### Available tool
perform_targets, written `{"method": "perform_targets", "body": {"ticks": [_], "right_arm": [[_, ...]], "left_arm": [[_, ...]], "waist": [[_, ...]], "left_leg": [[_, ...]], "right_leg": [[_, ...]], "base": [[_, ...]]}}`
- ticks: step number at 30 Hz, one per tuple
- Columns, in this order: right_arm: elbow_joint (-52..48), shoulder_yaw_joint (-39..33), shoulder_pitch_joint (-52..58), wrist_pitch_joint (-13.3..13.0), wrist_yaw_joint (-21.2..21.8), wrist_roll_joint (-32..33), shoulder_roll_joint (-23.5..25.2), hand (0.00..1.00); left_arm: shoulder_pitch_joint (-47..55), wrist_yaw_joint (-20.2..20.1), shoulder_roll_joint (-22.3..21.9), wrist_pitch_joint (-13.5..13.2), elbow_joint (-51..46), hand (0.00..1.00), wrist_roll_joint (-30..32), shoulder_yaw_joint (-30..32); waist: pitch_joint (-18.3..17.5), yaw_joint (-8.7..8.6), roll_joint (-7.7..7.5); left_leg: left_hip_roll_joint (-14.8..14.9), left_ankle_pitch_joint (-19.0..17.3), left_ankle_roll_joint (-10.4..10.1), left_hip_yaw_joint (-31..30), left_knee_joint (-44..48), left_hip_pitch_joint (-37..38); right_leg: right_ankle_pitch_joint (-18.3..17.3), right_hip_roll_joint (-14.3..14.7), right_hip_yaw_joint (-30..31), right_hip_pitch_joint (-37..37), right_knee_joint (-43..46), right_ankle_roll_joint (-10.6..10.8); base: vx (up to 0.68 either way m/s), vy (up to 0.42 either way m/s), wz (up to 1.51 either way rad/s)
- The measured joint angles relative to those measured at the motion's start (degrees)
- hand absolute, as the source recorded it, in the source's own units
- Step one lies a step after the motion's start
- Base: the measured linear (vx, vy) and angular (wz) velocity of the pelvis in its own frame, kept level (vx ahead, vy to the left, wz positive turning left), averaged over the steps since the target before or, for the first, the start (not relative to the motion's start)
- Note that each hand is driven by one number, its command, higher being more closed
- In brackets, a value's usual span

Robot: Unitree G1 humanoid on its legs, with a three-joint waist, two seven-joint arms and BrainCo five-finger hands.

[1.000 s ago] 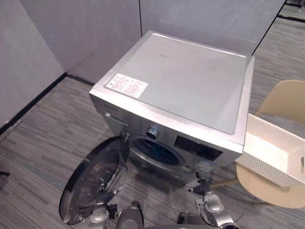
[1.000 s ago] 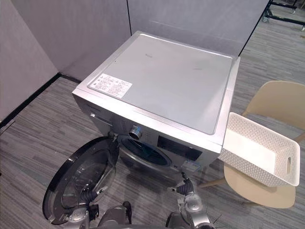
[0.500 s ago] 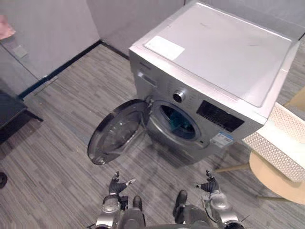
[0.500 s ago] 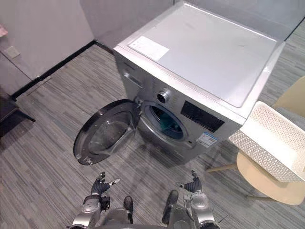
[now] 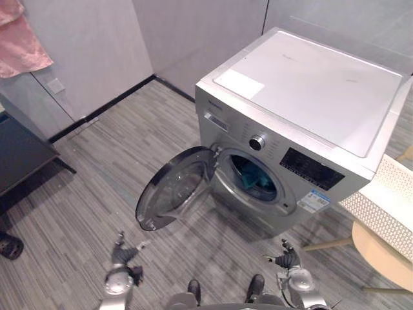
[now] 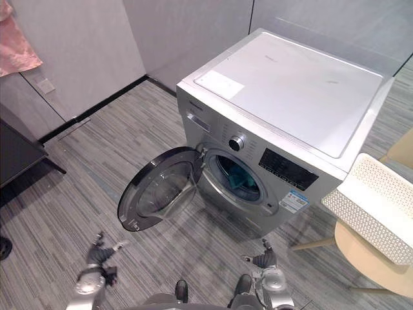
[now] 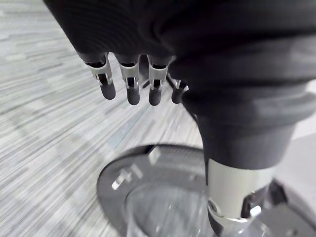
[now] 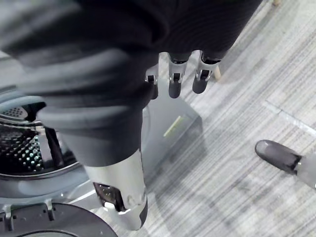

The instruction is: Pick up the laundry basket with both hands and put the clothes into the washing machine.

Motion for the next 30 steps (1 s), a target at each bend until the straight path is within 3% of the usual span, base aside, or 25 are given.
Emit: {"method": "perform_targets", "body": {"ticks": [4, 9, 11, 13, 15, 16, 20, 24, 30], "right_arm": [[3.08, 0.26, -3.55, 0.07, -0.04, 1.01, -0.64, 0.0], [3.71, 0.76, -9.17, 0.19, -0.45, 1.02, 0.48, 0.0], [3.69, 1.1, -10.64, 0.2, -1.4, 1.1, 0.75, 0.0], [3.39, 2.09, -10.97, 0.21, -1.77, 1.5, 0.79, 0.0], [2.92, 2.11, -11.75, 0.25, -2.3, 1.59, 0.85, 0.0], [2.1, 2.1, -12.01, 0.31, -3.05, 1.66, 0.94, 0.0], [-0.92, 2.07, -13.61, 0.41, -4.51, 3.31, 0.18, 0.0], [-2.93, 2.06, -16.46, 0.34, -5.77, 4.32, -0.27, 0.0], [-4.56, 1.94, -17.64, -0.25, -6.51, 5.99, -0.55, 0.0]], "left_arm": [[-6.68, 1.03, 4.79, -0.33, 1.19, 0.0, -0.12, 1.08], [-19.44, 2.25, 11.86, -0.37, 8.59, 0.0, -0.47, 0.82], [-25.43, 2.69, 14.07, -0.06, 10.78, 0.0, -0.46, 0.57], [-29.7, 2.92, 15.61, 0.11, 11.6, 0.0, -0.49, -1.16], [-33.88, 3.03, 16.53, 0.15, 12.09, 0.0, -0.6, -2.34], [-36.76, 3.22, 17.15, 0.2, 12.72, 0.0, -0.76, -3.5], [-44.63, 3.22, 19.03, -0.37, 13.28, 0.0, -1.63, -7.13], [-53.25, 4.35, 19.3, 0.01, 13.84, 0.0, -2.75, -9.8], [-54.86, 4.79, 20.43, 0.27, 13.54, 0.0, -2.7, -13.31]], "waist": [[0.78, 1.25, -1.29], [4.9, 1.47, -5.21], [8.24, 1.46, -6.91], [9.44, 1.5, -7.65], [11.82, 1.79, -7.64], [13.17, 2.73, -7.64], [15.44, 3.87, -7.54], [15.97, 4.65, -8.03], [15.98, 5.04, -8.07]], "left_leg": [[0.02, 0.51, 0.07, -0.18, -0.03, -1.61], [0.36, 1.76, -0.02, 0.34, 1.66, -8.25], [0.79, 1.68, -0.04, 0.89, 3.85, -11.17], [1.19, 1.34, 0.0, 1.0, 6.49, -15.31], [2.36, 0.2, -0.03, 1.06, 10.09, -18.74], [3.32, -0.91, -0.12, 1.49, 13.01, -20.96], [5.82, -2.56, -0.78, 1.35, 18.88, -29.5], [7.11, -2.31, -1.39, 0.13, 21.31, -35.95], [7.49, -2.06, -1.16, 0.24, 21.97, -36.75]], "right_leg": [[1.65, 0.67, -0.31, -0.43, -2.68, -0.36], [4.23, 1.29, 0.68, -6.33, -3.66, -1.98], [5.08, 1.47, 1.54, -8.64, -3.43, -2.55], [5.95, 1.68, 1.98, -11.77, -3.19, -3.21], [6.3, 2.0, 2.3, -14.09, -2.17, -3.62], [6.54, 2.53, 3.18, -15.62, -1.43, -3.96], [6.79, 3.93, 3.31, -21.65, -0.3, -4.3], [7.33, 5.31, 2.96, -26.39, -0.45, -3.95], [8.14, 5.54, 3.0, -26.95, -0.38, -4.73]], "base": [[-0.01, -0.002, 0.01], [-0.07, 0.0, -0.1], [-0.11, 0.008, -0.13], [-0.14, 0.009, -0.11], [-0.12, -0.011, -0.19], [-0.14, 0.012, -0.3], [-0.13, 0.009, -0.16], [-0.09, -0.014, -0.03], [0.03, 0.036, -0.01]]}}
